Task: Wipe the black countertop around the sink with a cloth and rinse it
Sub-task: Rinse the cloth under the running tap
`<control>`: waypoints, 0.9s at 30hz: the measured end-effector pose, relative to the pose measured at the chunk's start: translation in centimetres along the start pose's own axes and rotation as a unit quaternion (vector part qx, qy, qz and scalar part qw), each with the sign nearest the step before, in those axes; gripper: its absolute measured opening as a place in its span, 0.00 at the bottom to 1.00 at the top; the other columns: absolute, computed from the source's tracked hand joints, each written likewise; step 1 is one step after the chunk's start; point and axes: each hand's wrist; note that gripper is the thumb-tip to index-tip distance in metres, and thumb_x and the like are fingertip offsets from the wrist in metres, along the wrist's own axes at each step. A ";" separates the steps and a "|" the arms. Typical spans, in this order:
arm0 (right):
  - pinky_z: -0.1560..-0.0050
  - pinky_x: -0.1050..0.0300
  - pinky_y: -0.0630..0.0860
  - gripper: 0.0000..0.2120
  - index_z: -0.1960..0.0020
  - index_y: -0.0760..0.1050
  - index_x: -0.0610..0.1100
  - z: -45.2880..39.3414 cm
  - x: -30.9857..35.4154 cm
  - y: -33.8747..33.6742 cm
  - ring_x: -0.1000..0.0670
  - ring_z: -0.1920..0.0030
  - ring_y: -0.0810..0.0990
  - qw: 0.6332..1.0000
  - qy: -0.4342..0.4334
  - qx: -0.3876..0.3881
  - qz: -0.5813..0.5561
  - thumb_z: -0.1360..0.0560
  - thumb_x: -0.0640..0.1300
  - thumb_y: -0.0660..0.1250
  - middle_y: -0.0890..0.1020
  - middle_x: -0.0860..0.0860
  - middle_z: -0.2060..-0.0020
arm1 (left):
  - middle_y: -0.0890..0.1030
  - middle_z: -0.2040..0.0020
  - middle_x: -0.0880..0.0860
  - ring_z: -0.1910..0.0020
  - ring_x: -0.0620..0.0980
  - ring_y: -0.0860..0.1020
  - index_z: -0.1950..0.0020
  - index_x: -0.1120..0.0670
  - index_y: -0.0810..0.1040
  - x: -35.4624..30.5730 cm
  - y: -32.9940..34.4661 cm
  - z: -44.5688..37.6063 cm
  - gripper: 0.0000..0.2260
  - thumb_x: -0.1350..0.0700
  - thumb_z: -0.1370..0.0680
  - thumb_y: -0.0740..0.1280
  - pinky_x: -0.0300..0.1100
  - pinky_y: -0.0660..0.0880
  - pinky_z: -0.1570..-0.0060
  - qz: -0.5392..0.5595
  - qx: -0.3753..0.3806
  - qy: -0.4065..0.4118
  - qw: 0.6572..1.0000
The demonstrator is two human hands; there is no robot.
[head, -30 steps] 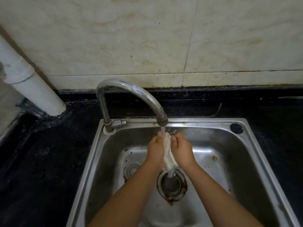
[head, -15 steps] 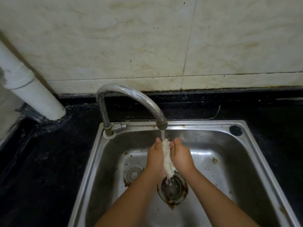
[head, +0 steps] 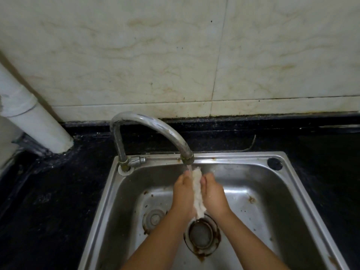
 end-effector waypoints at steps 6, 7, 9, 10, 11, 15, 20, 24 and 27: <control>0.69 0.70 0.66 0.09 0.59 0.68 0.43 -0.6 -0.5 -1.3 0.55 0.66 0.70 0.995 0.039 -0.015 -0.093 0.20 0.40 0.56 0.73 0.49 0.65 | 0.76 0.57 0.55 0.59 0.50 0.75 0.46 0.60 0.71 -1.3 -1.2 0.8 0.10 0.56 0.19 0.54 0.44 0.73 0.55 0.025 -0.018 -0.008 0.999; 0.69 0.73 0.66 0.11 0.62 0.68 0.45 -0.6 -0.6 -1.7 0.57 0.67 0.69 0.990 0.052 -0.034 -0.126 0.21 0.39 0.57 0.73 0.51 0.66 | 0.76 0.57 0.56 0.60 0.51 0.76 0.47 0.61 0.71 -1.6 -1.4 0.8 0.09 0.58 0.19 0.55 0.44 0.73 0.58 0.059 -0.014 -0.022 0.998; 0.71 0.72 0.66 0.13 0.64 0.68 0.47 -0.5 -0.8 -2.0 0.56 0.68 0.68 0.978 0.085 -0.067 -0.177 0.21 0.39 0.57 0.71 0.52 0.68 | 0.77 0.57 0.58 0.59 0.52 0.77 0.52 0.60 0.72 -1.8 -1.8 1.2 0.07 0.62 0.20 0.55 0.44 0.74 0.61 0.103 0.006 -0.030 0.994; 0.71 0.70 0.66 0.13 0.63 0.68 0.47 -0.4 -0.7 -2.0 0.56 0.68 0.68 0.973 0.100 -0.084 -0.192 0.21 0.40 0.57 0.70 0.52 0.69 | 0.77 0.57 0.58 0.59 0.52 0.77 0.54 0.59 0.72 -1.9 -1.9 1.4 0.07 0.64 0.20 0.55 0.44 0.74 0.62 0.115 0.014 -0.030 0.993; 0.70 0.66 0.66 0.11 0.62 0.68 0.45 -0.3 -0.6 -1.8 0.54 0.67 0.68 0.967 0.113 -0.099 -0.204 0.20 0.41 0.56 0.70 0.51 0.68 | 0.78 0.58 0.58 0.59 0.52 0.77 0.55 0.59 0.72 -1.9 -2.0 1.5 0.08 0.65 0.21 0.55 0.44 0.74 0.61 0.129 0.020 -0.030 0.991; 0.66 0.62 0.65 0.11 0.54 0.68 0.39 -0.6 -0.4 -1.3 0.50 0.63 0.70 0.935 0.182 -0.158 -0.260 0.19 0.43 0.52 0.71 0.48 0.65 | 0.77 0.57 0.60 0.57 0.55 0.76 0.55 0.60 0.73 -1.6 -2.7 1.4 0.11 0.69 0.23 0.52 0.47 0.75 0.58 0.190 0.025 -0.031 0.981; 0.65 0.58 0.67 0.17 0.64 0.68 0.43 -0.4 0.1 -1.6 0.49 0.63 0.71 0.924 0.180 -0.142 -0.305 0.19 0.47 0.52 0.72 0.47 0.67 | 0.77 0.49 0.62 0.50 0.58 0.76 0.44 0.62 0.71 -1.2 -3.5 1.4 0.14 0.73 0.25 0.54 0.52 0.73 0.48 0.199 0.065 -0.008 0.978; 0.63 0.63 0.73 0.05 0.50 0.72 0.50 0.3 0.2 -2.0 0.52 0.59 0.76 0.938 0.102 -0.007 -0.331 0.21 0.42 0.58 0.77 0.48 0.59 | 0.76 0.46 0.61 0.48 0.56 0.76 0.41 0.62 0.70 -1.7 -3.2 0.8 0.14 0.72 0.24 0.56 0.52 0.72 0.45 0.224 0.043 0.019 0.973; 0.61 0.70 0.74 0.15 0.46 0.73 0.52 0.4 -0.1 -1.9 0.54 0.57 0.77 0.954 0.028 0.055 -0.294 0.25 0.33 0.64 0.77 0.47 0.54 | 0.72 0.39 0.62 0.44 0.58 0.73 0.32 0.61 0.64 -2.3 -2.9 0.3 0.20 0.72 0.24 0.56 0.54 0.72 0.45 0.216 0.016 0.033 0.976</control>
Point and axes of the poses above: each hand's wrist, its own z-axis away from the middle knuckle, its own y-axis out of the palm, x = y × z
